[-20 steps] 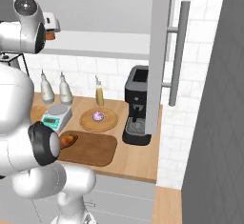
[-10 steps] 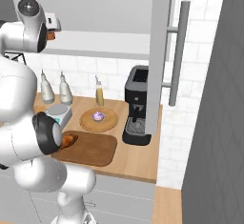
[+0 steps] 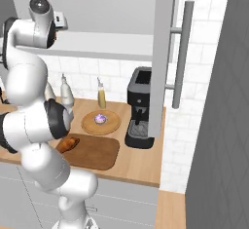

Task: From the different types of pastries on the counter, select a croissant and place it on the cutting board. Then retrieve a jar of jam from the cabinet and place it alongside the croissant on the cutting board.

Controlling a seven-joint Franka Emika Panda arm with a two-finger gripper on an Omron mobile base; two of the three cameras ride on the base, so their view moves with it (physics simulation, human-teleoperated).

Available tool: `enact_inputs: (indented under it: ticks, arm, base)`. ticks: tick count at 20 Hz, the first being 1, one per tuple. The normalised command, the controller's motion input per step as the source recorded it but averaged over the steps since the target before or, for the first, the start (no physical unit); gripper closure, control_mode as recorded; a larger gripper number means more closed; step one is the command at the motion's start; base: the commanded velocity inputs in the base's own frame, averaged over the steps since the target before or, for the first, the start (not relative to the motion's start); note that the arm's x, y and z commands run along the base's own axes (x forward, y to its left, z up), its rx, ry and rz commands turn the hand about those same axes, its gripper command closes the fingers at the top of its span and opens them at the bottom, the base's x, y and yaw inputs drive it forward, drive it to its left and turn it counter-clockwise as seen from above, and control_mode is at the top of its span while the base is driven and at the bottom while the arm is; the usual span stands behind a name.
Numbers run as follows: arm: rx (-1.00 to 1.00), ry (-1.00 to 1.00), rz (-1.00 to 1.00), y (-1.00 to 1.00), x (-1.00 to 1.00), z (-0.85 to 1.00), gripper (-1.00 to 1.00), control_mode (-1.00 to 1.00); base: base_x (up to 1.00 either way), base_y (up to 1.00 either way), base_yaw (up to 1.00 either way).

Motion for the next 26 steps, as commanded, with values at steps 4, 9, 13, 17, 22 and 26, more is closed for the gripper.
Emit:
enact_inputs:
  ticks: [4, 9, 13, 17, 22, 26]
  arm:
    - [0.0, 0.0, 0.0, 0.28, 0.11, 0.0, -1.0, -1.0]
    - [0.0, 0.01, 0.02, 0.14, 0.01, 0.0, -1.0, -1.0]
    - [0.01, 0.03, 0.01, -0.06, 0.22, 0.0, -1.0, -1.0]
    - [0.01, 0.08, 0.0, -0.08, 0.37, 0.0, -1.0, -1.0]
    - [0.0, 0.02, 0.0, 0.01, 0.18, 0.0, -1.0, -1.0]
    - [0.0, 0.0, 0.0, 0.05, 0.11, 0.0, -1.0, -1.0]
  base:
    - [0.0, 0.0, 0.0]
    - [0.0, 0.0, 0.0]
    - [0.0, 0.0, 0.0]
    - [0.0, 0.0, 0.0]
    - [0.0, 0.0, 0.0]
    - [0.0, 0.0, 0.0]
